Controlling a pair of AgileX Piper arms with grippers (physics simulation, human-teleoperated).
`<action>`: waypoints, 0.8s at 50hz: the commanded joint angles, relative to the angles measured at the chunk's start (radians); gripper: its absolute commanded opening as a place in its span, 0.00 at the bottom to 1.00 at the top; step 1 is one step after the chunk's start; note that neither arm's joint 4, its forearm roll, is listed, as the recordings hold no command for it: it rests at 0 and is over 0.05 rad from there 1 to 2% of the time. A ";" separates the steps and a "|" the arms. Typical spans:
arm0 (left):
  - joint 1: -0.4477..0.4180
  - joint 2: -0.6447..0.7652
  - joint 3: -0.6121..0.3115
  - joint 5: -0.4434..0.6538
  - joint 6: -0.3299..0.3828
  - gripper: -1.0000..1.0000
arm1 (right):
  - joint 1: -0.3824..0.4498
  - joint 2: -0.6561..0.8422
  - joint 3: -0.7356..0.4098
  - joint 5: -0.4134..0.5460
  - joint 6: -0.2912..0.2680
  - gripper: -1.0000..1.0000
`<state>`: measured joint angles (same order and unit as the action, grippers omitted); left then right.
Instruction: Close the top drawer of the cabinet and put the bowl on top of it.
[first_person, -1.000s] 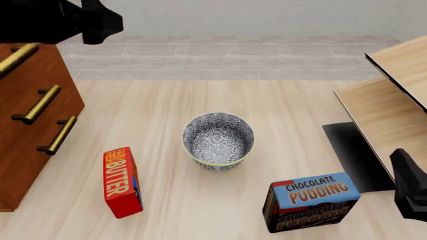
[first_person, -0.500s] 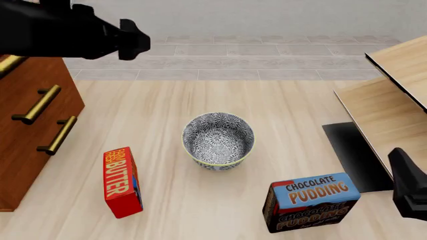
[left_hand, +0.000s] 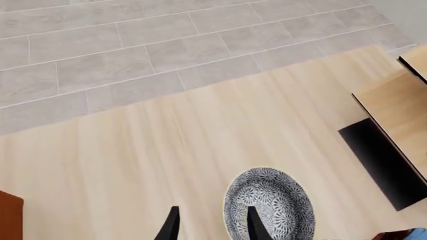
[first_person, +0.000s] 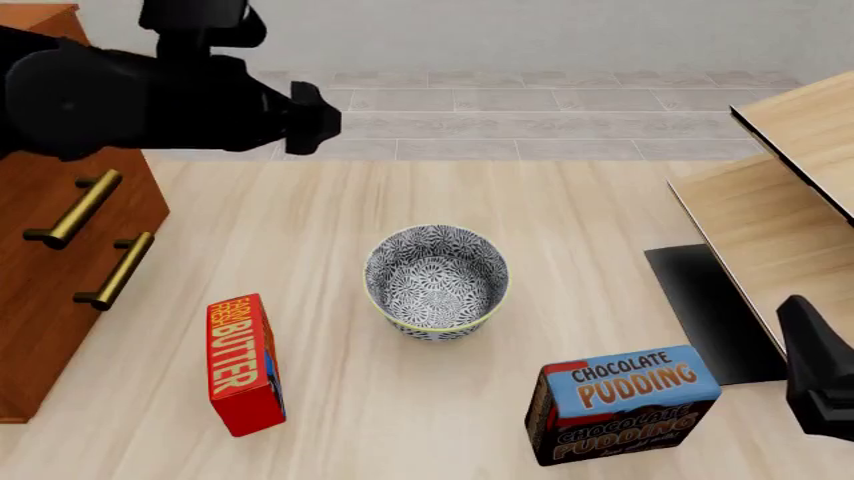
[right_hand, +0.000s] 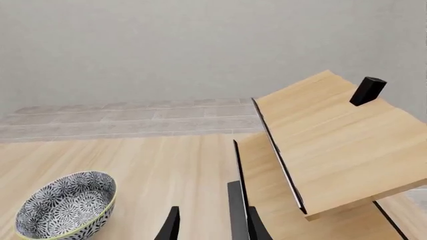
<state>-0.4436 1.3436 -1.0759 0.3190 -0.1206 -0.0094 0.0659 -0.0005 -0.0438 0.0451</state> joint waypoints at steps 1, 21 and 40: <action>-0.025 0.036 0.025 -0.036 -0.026 1.00 | -0.004 -0.010 0.000 0.007 0.002 1.00; -0.046 0.087 0.076 -0.096 -0.060 1.00 | -0.010 -0.021 0.000 0.015 0.010 1.00; -0.057 0.158 0.104 -0.160 -0.121 1.00 | -0.011 -0.035 -0.001 0.027 0.011 1.00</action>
<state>-0.4986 1.4666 -0.9881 0.1916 -0.2153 -0.0206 0.0377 -0.0010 -0.0232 0.0562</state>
